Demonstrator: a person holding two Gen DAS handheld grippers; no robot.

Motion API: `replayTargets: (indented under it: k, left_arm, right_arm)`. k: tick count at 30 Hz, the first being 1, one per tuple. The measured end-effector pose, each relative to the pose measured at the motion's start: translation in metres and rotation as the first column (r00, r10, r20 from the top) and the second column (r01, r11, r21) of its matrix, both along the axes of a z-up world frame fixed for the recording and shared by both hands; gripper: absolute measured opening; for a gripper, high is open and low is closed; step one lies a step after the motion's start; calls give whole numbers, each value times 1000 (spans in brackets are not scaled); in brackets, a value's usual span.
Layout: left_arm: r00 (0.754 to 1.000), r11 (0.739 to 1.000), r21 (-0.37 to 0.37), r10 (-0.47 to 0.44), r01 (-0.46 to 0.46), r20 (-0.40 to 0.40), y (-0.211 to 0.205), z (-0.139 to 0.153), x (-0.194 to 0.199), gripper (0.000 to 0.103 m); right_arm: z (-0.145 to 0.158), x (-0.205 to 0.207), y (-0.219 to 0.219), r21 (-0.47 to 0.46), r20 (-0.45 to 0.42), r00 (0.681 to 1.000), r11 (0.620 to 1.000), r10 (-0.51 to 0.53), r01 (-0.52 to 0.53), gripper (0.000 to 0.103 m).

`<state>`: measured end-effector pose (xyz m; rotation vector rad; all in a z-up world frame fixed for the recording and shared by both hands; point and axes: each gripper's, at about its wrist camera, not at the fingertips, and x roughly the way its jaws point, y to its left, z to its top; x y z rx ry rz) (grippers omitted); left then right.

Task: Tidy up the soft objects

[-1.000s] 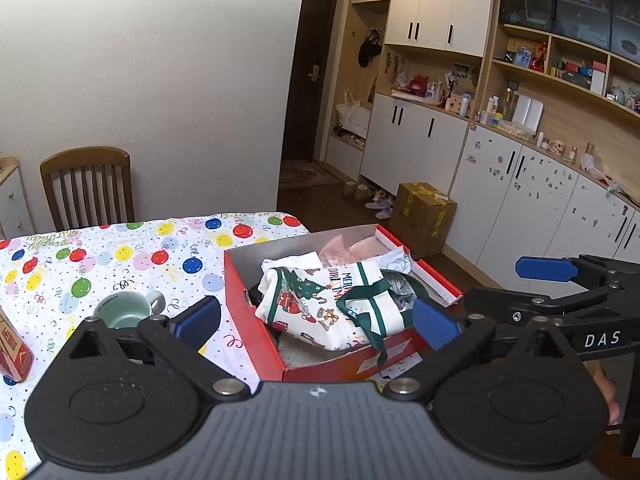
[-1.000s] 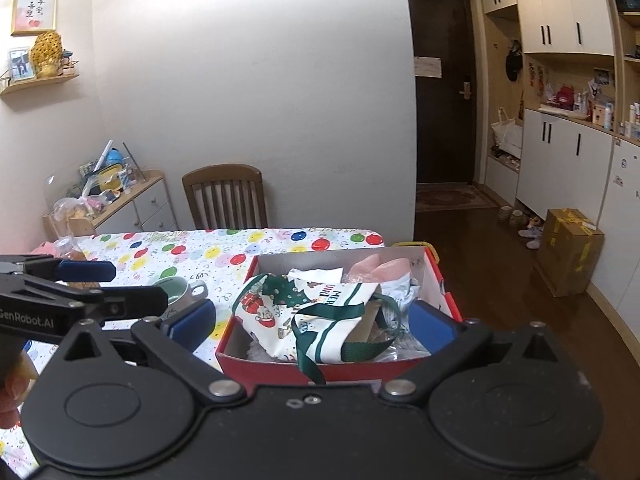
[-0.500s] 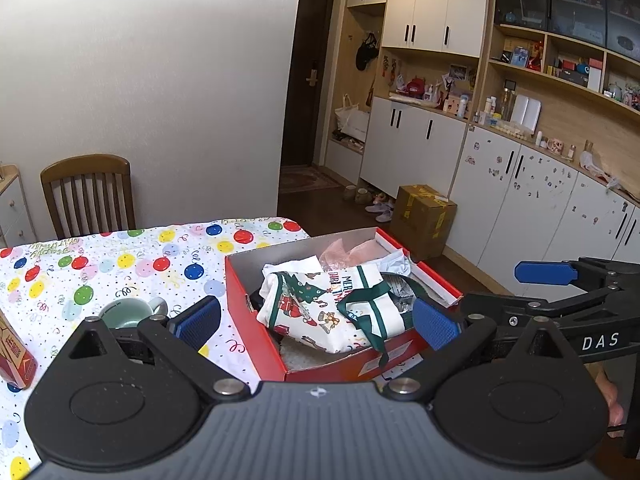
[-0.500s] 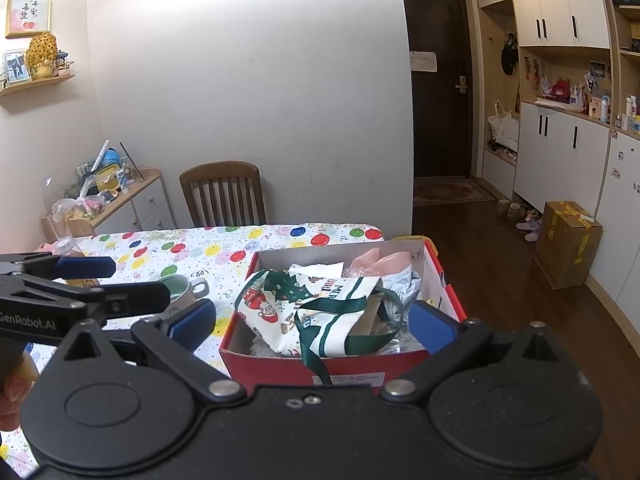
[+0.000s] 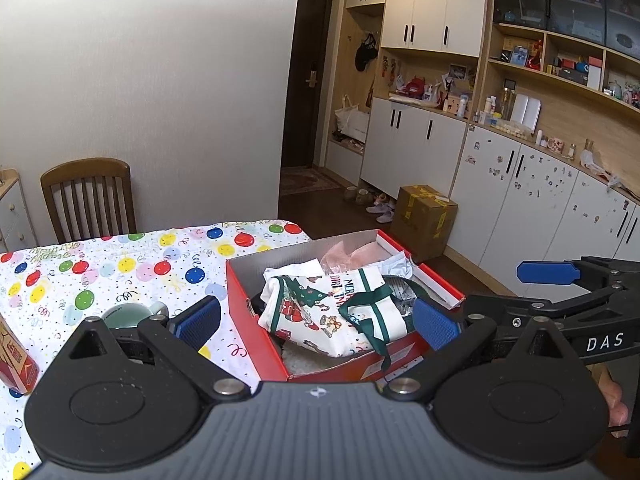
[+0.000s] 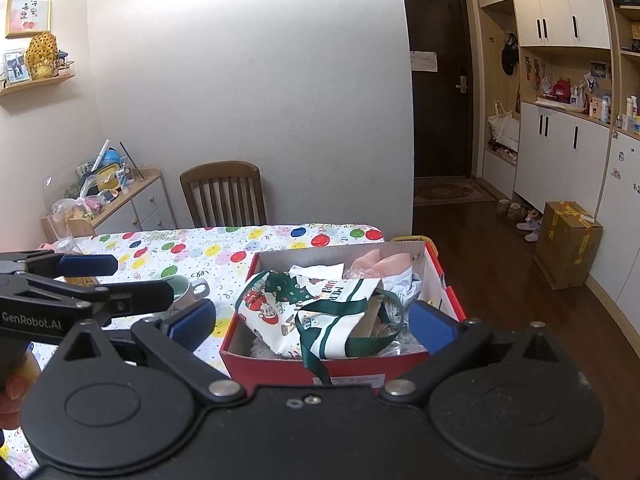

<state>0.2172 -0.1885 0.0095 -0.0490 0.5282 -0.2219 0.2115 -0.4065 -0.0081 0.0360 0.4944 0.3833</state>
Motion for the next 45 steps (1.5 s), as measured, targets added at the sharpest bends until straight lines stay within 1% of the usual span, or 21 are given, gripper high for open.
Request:
replayTargets:
  k: [8, 21, 27, 32, 45]
  left_arm:
    - [1000, 1000, 11, 0, 0, 17, -1, 2, -1, 103]
    - [999, 1000, 8, 14, -14, 39, -2, 2, -3, 103]
    - [1000, 1000, 8, 10, -10, 6, -1, 2, -3, 103]
    - [1000, 1000, 22, 19, -19, 11, -3, 2, -7, 103]
    - [1000, 1000, 21, 13, -13, 8, 0, 2, -10, 103]
  right_arm:
    - [1, 2, 0, 6, 4, 1000, 1000, -2, 2, 103]
    - [2, 1, 0, 13, 6, 1000, 1000, -8, 8, 103]
    - [1, -4, 1, 13, 5, 1000, 1000, -5, 5, 103]
    - [-1, -7, 3, 11, 3, 1000, 1000, -4, 3, 103]
    - [0, -10, 8, 11, -1, 1000, 1000, -4, 4, 103]
